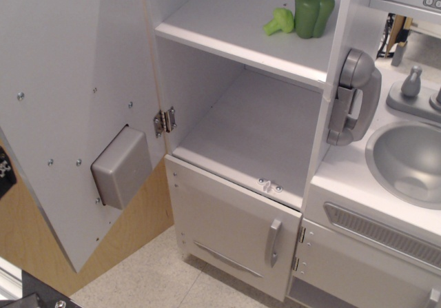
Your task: Close fridge
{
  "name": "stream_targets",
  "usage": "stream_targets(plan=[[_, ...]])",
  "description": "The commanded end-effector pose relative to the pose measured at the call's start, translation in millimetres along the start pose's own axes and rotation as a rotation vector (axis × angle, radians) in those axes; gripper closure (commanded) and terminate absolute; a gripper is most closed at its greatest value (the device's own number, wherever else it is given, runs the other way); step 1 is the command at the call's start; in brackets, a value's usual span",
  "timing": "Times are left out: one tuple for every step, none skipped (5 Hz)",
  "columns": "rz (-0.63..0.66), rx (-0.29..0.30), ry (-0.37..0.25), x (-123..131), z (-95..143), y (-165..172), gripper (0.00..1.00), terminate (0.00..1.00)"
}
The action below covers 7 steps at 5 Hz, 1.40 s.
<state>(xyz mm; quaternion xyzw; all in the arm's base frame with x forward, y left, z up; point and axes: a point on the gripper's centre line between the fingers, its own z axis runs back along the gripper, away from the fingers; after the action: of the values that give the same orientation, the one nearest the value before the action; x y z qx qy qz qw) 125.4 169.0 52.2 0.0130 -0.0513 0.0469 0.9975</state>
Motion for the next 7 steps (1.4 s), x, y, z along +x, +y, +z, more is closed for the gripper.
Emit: stream_targets(plan=[[0.027, 0.009, -0.017, 12.9, 14.0, 25.1, 0.0, 0.0], [0.037, 0.003, -0.015, 18.7, 15.2, 36.4, 0.0, 0.0], [0.053, 0.026, -0.017, 24.5, 6.6, 49.1, 0.0, 0.0], [0.062, 0.061, -0.014, 27.2, -6.3, 57.4, 0.0, 0.0], [0.064, 0.066, -0.003, 29.1, -7.5, 60.8, 0.0, 0.0], [0.07, 0.061, 0.016, 32.0, -7.1, 55.8, 0.0, 0.0], [0.097, 0.061, 0.026, 37.7, -5.5, 48.1, 0.0, 0.0]])
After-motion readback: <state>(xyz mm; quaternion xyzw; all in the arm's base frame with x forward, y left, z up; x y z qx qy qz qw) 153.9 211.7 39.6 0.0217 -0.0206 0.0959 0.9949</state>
